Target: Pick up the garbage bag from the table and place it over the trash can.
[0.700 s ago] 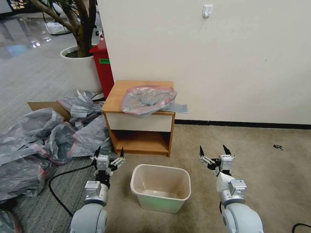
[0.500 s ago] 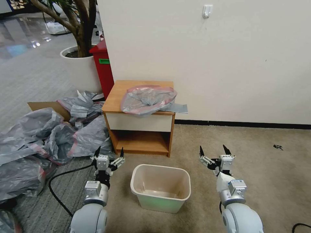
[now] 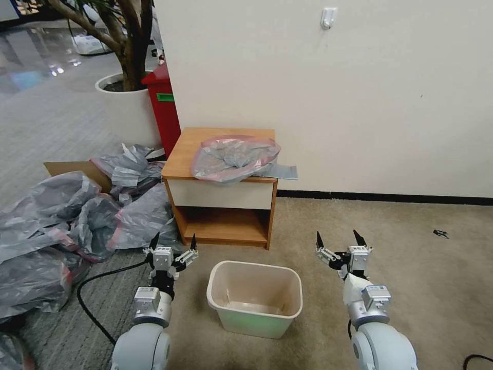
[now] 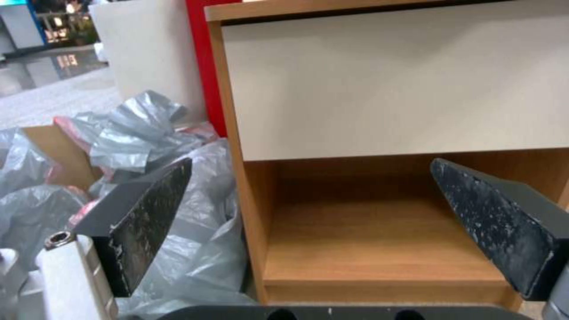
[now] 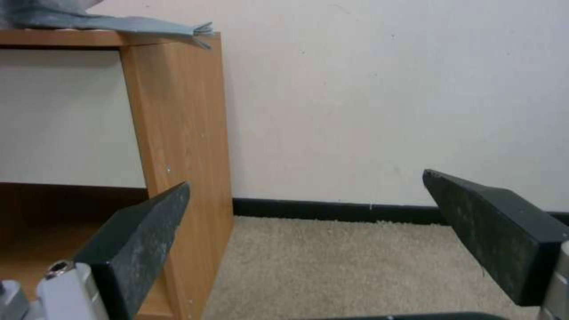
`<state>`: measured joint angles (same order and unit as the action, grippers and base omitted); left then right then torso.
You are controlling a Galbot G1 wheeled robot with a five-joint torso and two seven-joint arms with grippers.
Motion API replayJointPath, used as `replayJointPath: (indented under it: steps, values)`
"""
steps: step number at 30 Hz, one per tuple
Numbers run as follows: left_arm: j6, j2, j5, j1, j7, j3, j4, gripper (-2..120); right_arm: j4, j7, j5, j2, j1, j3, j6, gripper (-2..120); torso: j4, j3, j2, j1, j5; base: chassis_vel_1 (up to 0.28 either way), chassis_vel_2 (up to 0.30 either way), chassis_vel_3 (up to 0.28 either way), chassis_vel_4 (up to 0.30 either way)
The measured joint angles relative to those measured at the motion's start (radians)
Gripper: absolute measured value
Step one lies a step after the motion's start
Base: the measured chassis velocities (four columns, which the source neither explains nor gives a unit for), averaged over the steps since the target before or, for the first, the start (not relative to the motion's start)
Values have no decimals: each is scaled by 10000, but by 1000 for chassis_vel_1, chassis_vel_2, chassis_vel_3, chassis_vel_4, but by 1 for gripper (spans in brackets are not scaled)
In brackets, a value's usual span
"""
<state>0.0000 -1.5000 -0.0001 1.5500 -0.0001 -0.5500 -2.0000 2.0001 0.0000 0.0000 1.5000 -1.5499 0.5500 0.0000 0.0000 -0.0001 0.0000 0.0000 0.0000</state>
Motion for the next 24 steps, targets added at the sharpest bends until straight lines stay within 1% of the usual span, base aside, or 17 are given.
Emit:
replayJointPath:
  steps: [24]
  values:
    - [0, 0, 0, 0, 0, 0, 0, 100, 0, 0, 0, 0, 0, 0, 0, 100, 0, 0, 0, 0, 0, 0, 0, 0, 0]
